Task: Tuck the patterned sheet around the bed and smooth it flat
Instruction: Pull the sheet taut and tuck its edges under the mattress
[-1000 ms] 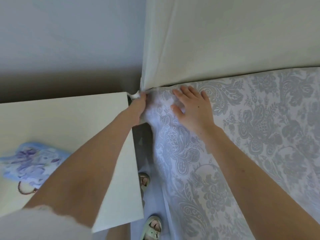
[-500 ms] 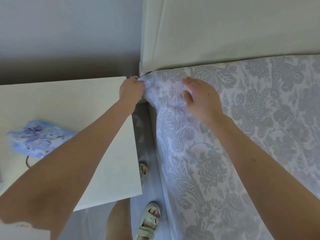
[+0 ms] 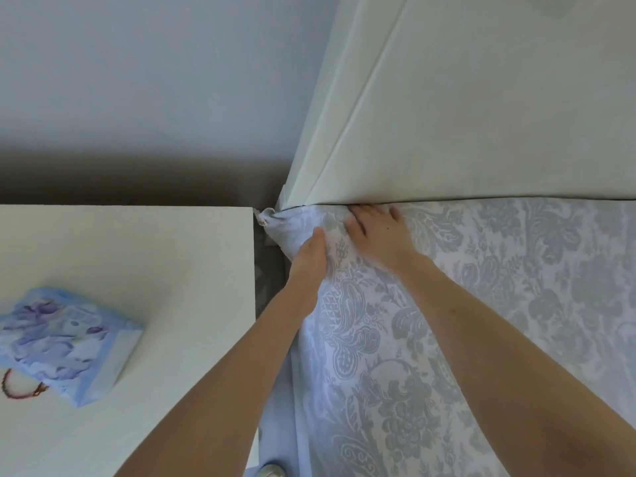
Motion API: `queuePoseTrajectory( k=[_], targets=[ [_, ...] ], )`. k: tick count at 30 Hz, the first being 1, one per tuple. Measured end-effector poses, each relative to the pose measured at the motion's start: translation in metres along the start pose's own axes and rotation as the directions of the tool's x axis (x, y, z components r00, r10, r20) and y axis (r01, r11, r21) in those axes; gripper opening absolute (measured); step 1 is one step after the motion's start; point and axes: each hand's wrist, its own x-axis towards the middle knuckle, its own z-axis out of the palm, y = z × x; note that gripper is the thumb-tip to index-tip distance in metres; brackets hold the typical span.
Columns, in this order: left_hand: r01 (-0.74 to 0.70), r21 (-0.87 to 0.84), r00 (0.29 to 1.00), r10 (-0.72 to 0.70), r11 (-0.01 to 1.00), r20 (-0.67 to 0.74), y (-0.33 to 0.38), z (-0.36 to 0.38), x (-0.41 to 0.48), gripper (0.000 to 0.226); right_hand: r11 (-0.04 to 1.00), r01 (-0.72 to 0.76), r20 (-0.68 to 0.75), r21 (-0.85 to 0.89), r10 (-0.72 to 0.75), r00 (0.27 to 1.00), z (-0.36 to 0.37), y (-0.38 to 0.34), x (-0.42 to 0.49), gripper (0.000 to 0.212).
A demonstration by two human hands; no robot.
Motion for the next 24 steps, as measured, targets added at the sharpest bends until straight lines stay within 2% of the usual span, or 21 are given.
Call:
queuePoseTrajectory(
  k=[2,4,6,10,13,17,24],
  targets=[
    [0.026,-0.085,1.0,-0.027,0.996,-0.012,0.009,0.006,0.01,0.044,0.999,-0.011,-0.085,0.04,0.014,0.996,0.009,-0.002,-0.004,0.08],
    [0.042,-0.138,0.998,-0.048,0.99,-0.045,0.017,0.013,0.014,0.051,0.995,0.01,-0.117,0.096,0.001,0.993,0.013,0.004,-0.009,0.082],
    [0.06,-0.183,0.995,-0.074,0.981,-0.066,0.02,0.018,0.021,0.065,0.988,0.052,-0.139,0.144,-0.032,0.99,0.015,0.011,-0.016,0.078],
    [0.081,-0.286,0.992,-0.105,0.955,-0.067,0.02,0.022,0.027,0.08,0.97,0.124,-0.329,0.208,-0.05,0.943,0.023,0.022,-0.027,0.06],
    [0.083,-0.255,0.994,-0.1,0.963,-0.053,0.017,0.019,0.033,0.084,0.951,0.144,-0.411,0.272,-0.02,0.911,0.033,0.03,-0.028,0.054],
    [0.08,-0.207,0.996,-0.088,0.975,-0.031,0.015,0.013,0.039,0.087,0.902,0.186,-0.444,0.389,0.006,0.896,0.035,0.03,-0.024,0.054],
    [-0.012,-0.171,0.999,0.019,0.985,0.039,0.019,0.016,0.021,0.081,0.911,0.24,-0.441,0.334,-0.074,0.894,0.009,0.034,-0.032,0.054]
  ],
)
